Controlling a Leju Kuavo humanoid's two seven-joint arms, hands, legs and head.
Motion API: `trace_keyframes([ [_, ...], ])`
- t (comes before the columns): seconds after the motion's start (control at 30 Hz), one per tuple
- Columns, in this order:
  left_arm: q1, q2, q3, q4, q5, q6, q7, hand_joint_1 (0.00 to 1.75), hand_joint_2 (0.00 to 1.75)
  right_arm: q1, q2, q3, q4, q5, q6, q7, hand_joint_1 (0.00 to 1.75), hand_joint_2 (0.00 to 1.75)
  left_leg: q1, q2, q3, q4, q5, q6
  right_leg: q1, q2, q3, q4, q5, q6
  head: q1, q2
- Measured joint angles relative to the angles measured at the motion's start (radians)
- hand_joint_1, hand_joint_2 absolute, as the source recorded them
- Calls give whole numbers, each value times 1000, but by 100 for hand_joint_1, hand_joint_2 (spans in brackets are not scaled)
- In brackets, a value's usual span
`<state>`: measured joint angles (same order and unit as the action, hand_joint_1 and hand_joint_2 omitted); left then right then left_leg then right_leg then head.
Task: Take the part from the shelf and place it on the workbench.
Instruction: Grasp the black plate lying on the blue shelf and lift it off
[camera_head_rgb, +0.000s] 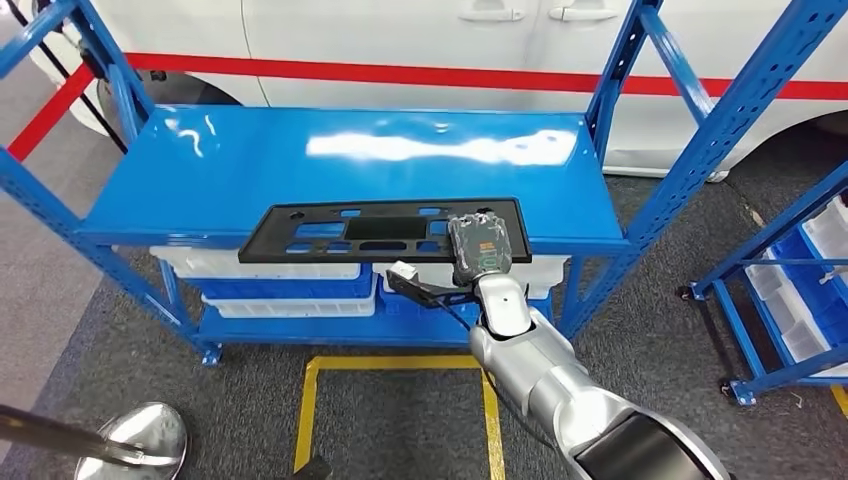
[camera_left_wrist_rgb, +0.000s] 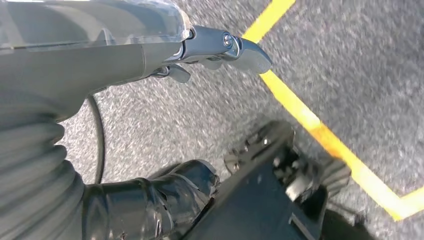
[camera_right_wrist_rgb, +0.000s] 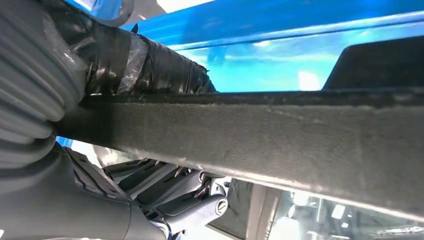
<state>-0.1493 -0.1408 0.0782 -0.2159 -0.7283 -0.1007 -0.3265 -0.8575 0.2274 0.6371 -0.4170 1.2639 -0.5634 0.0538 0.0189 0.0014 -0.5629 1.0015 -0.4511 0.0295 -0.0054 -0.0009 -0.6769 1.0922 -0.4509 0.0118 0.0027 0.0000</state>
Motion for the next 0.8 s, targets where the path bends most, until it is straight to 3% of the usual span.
trace_keyframes([
  [0.07, 0, 0, 0, 0, 0, 0, 0, 0, 175, 1, 0, 0, 0, 0, 0, -1, 175, 175, -2, 1, -16, 1, 12, 7, -2, 1, -40, 112, -78, 8, 0, 0],
  [0.1, 0, 1, 0, 0, 0, 0, 0, 0, 175, 3, 0, 0, 1, 0, 0, -1, 175, 175, -3, 1, -25, 3, 16, 9, -3, 1, -54, 162, -103, 9, 0, 0],
  [0.13, 1, 1, 0, 0, 0, -1, 0, 0, 175, 5, 0, 0, 2, 0, 0, -1, 175, 175, -4, 1, -33, 6, 20, 8, -3, 1, -54, 184, -110, 10, 0, 0],
  [0.17, 2, 1, 0, 0, 0, -1, 0, 0, 175, 7, 0, 0, 2, 0, 1, -2, 175, 175, -5, 0, -41, 9, 24, 7, -3, 1, -37, 172, -100, 8, 0, 0],
  [0.23, 3, 1, 0, 0, 0, -2, 0, 0, 175, 9, 0, 0, 2, 0, 1, -2, 175, 175, -6, 0, -52, 18, 28, 5, -1, 1, 37, 63, -55, -2, 0, 0],
  [0.3, 3, 1, 0, 0, 0, -3, -1, 0, 175, 8, 1, 0, 2, 0, 1, -2, 175, 175, -9, 0, -60, 23, 32, -3, 5, 0, 94, -34, -30, -14, 0, 0],
  [0.37, 3, 0, 0, 0, 0, -3, -1, 0, 175, 8, 2, 0, 2, 0, 1, -3, 175, 175, -10, 0, -64, 23, 39, -14, 11, 0, 102, -56, -25, -23, 0, 0],
  [0.43, 3, 1, 0, 0, 0, -3, -2, 0, 175, 9, 2, 0, 2, 0, 1, -3, 175, 175, -10, -1, -68, 24, 40, -25, 6, -1, 99, -64, -14, -34, 0, 0],
  [0.5, 3, 2, 0, 0, 0, -3, -2, 0, 175, 8, 4, 0, 2, 0, 1, -3, 175, 175, -10, -2, -89, 72, 0, -35, -2, -4, 96, -75, 0, -48, -1, 0],
  [0.57, 4, 2, 0, 0, 0, -3, -2, 0, 175, 9, 5, 0, 2, 0, 1, -3, 175, 175, -6, -2, -138, 195, -72, -44, -3, -6, 87, -76, 9, -54, -1, 0],
  [0.63, 5, 2, 0, 0, 0, -3, -2, 0, 175, 12, 6, 0, 2, 0, 1, -3, 175, 175, -3, -2, -173, 295, -112, -51, -3, -6, 76, -71, 13, -53, -2, 0],
  [0.67, 6, 2, 0, 0, 0, -3, -2, 0, 175, 14, 6, 0, 2, 0, 1, -3, 175, 175, -2, -2, -165, 294, -104, -53, -3, -6, 71, -67, 14, -52, -2, 0],
  [0.7, 6, 2, 0, 0, 0, -3, -2, 0, 175, 16, 6, 0, 2, 0, 1, -3, 175, 175, 0, -1, -137, 252, -80, -53, -3, -6, 68, -64, 15, -50, -2, 0],
  [0.8, 4, 3, 0, 0, 0, -3, -2, 0, 175, 17, 7, 0, 2, 0, 1, -3, 175, 175, 0, -2, -29, 61, -17, -47, 0, -5, 60, -53, 16, -39, -1, 0],
])
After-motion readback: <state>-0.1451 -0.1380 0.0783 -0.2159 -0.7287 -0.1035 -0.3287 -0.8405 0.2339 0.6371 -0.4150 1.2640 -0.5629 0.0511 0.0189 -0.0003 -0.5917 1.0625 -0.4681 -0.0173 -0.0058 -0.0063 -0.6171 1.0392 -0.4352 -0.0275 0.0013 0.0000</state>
